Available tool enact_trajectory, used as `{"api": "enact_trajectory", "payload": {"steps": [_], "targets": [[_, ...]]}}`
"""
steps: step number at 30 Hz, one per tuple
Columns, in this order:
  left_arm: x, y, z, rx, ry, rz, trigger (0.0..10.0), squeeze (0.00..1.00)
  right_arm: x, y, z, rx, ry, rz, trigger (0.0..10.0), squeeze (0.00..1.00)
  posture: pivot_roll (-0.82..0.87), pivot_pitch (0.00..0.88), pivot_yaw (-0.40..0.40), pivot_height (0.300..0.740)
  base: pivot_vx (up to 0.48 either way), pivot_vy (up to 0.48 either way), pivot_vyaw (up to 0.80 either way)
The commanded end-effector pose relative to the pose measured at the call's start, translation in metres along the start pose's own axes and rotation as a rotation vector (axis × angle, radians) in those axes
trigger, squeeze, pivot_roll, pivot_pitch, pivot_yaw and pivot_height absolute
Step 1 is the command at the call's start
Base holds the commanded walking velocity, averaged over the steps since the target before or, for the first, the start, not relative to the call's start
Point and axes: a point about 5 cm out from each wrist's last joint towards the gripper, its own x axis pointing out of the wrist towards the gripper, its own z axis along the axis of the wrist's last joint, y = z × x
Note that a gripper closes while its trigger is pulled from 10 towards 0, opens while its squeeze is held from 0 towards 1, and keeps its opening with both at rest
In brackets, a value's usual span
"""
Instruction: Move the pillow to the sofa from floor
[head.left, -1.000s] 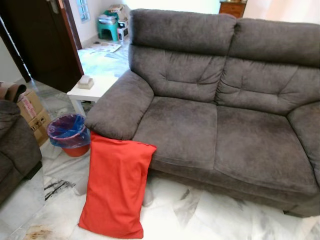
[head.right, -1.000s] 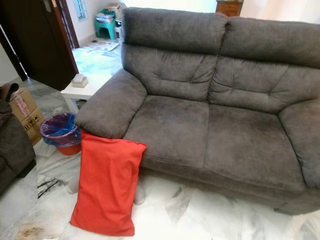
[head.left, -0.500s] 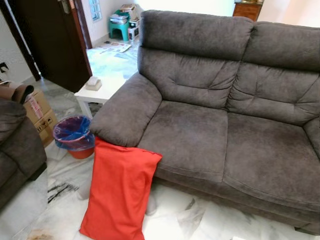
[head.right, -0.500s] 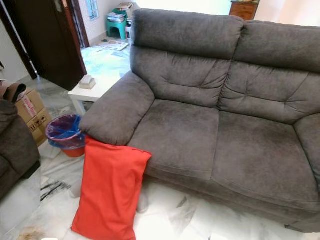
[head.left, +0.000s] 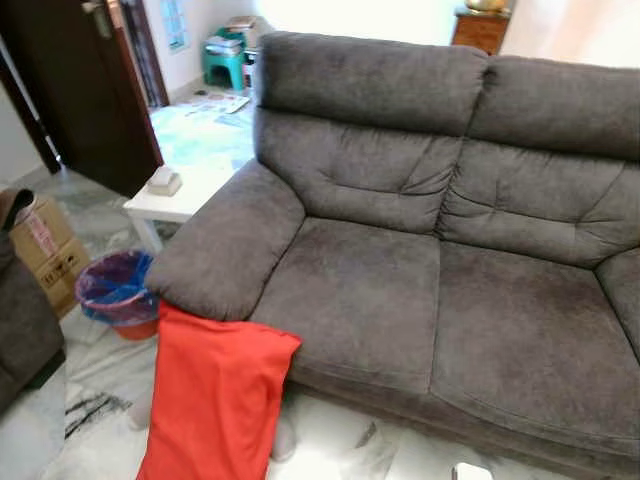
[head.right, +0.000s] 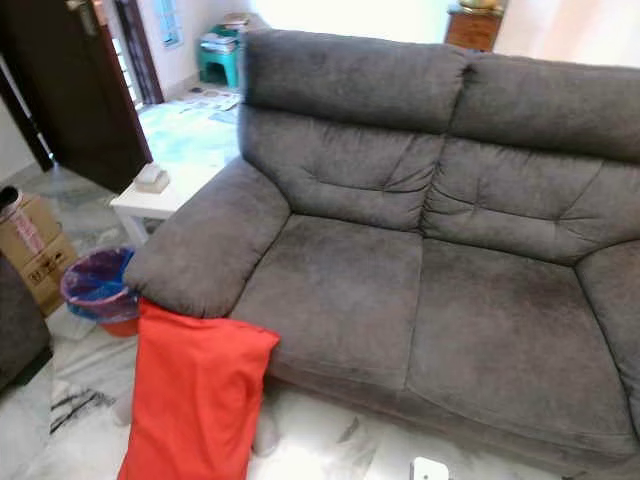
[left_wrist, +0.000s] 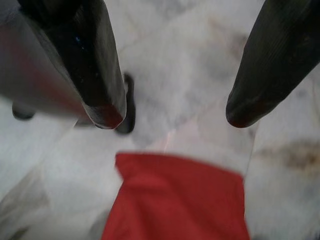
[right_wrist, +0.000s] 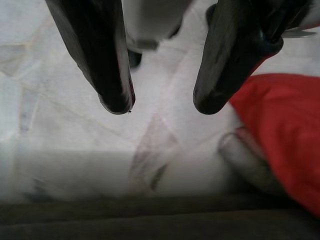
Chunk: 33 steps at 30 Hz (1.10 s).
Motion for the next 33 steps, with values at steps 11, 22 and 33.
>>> {"api": "enact_trajectory", "payload": {"steps": [11, 22, 33], "targets": [[-0.0032, 0.0026, -0.0137, 0.003, 0.046, 0.006, 10.0, 0.0, -0.0018, -0.008, -0.0027, -0.018, 0.005, -0.027, 10.0, 0.0, 0.07, 0.117, 0.001, 0.74, 0.0, 0.0, 0.36], [-0.0039, 0.0033, -0.0156, 0.002, 0.051, 0.008, 10.0, 0.0, -0.002, -0.0095, -0.0033, -0.018, 0.013, -0.027, 10.0, 0.0, 0.08, 0.124, 0.002, 0.74, 0.0, 0.0, 0.8], [-0.0044, 0.0035, -0.0167, 0.004, 0.048, 0.009, 10.0, 0.0, -0.002, -0.0107, -0.0029, -0.02, 0.015, -0.03, 10.0, 0.0, 0.08, 0.127, 0.002, 0.74, 0.0, 0.0, 0.8]]}}
